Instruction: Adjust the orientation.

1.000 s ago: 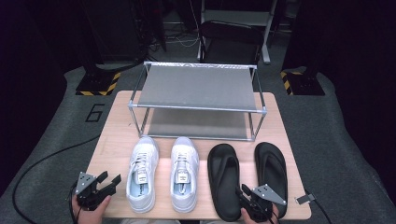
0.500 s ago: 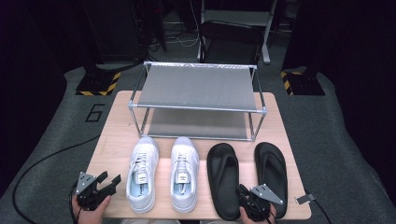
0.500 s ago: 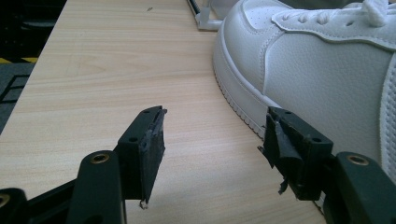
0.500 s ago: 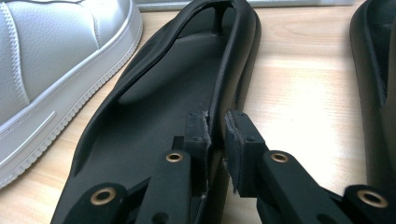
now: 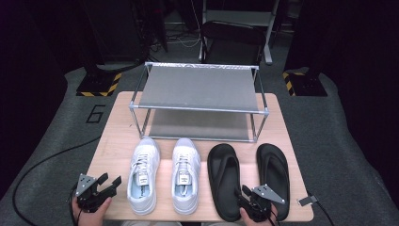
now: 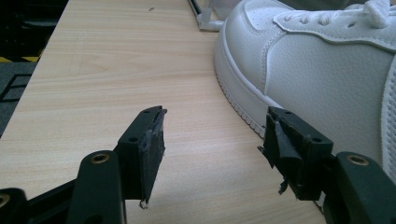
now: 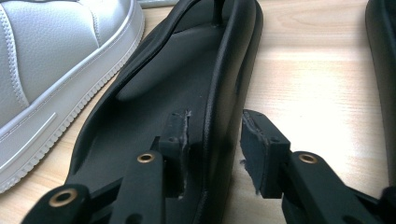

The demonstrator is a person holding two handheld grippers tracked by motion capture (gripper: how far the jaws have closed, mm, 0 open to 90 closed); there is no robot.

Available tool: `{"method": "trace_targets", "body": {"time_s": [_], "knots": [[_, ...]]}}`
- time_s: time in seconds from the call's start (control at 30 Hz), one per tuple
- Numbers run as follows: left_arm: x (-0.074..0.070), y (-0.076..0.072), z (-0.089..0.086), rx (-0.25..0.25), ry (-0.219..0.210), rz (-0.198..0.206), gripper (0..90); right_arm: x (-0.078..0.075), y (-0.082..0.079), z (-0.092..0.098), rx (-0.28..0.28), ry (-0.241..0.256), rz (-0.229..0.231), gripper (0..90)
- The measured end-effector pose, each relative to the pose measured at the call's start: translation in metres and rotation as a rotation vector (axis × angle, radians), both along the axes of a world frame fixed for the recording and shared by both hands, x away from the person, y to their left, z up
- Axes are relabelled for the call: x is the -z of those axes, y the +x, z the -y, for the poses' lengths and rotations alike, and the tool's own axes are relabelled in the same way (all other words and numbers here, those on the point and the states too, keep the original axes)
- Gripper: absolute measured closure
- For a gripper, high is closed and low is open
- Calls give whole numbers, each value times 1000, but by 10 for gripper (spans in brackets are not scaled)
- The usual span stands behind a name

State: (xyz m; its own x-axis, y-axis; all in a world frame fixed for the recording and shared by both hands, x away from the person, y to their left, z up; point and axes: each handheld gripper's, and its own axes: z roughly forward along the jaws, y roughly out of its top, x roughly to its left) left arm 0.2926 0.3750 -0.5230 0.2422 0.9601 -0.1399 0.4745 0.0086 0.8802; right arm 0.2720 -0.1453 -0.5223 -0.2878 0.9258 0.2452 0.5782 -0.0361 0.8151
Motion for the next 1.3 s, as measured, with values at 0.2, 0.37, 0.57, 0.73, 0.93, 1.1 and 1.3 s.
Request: {"method": "trace_targets", "body": {"time_s": [0.2,0.37,0.57,0.73,0.93,1.1,1.3], "knots": [[0,0,-1,1,-1,-3,380,2,1,0,-7,19,-18,583],[0,0,-1,0,-4,-3,380,3,2,1,-9,38,-31,543],[0,1,0,3,-3,-2,380,4,2,2,-5,48,-36,521],[0,1,0,4,-3,-3,380,5,3,-1,-15,45,-37,510],[0,1,0,2,-6,2,380,6,5,0,-27,68,-48,516],[0,1,0,4,-6,0,381,7,6,3,-21,113,-70,523],[0,1,0,5,-4,-1,380,7,6,3,-18,112,-69,527]]}}
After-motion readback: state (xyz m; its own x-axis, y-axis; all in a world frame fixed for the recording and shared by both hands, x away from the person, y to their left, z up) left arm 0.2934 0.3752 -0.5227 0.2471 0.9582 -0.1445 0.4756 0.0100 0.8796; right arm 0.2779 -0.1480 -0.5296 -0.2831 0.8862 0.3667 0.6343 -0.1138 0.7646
